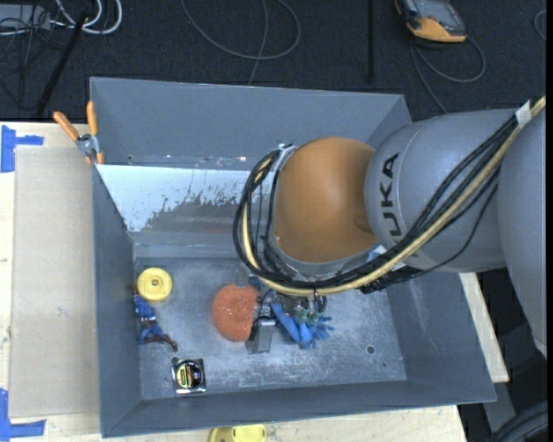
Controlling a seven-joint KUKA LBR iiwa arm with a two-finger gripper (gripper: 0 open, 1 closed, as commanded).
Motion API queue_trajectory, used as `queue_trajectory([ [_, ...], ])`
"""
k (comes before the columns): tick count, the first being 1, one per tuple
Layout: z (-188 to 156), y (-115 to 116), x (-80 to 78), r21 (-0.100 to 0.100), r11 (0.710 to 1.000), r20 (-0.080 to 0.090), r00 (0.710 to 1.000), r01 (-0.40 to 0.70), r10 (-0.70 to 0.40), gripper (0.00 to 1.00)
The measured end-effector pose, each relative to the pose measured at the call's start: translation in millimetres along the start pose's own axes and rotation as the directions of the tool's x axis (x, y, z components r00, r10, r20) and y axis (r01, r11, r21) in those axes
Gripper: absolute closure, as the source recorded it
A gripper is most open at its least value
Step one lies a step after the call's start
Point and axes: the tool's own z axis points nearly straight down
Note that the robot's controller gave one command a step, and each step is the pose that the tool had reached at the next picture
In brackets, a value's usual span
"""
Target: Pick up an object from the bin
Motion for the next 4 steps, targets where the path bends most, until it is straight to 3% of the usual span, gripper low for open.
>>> queue_trajectory([
  [3,-3,-1,-2.6,-0.001,1.0,0.008,1.0,-0.003,0.003,0.0],
  [4,23,37,5.9,0.0,0.984,0.008,0.984,0.18,-0.18,1.0],
])
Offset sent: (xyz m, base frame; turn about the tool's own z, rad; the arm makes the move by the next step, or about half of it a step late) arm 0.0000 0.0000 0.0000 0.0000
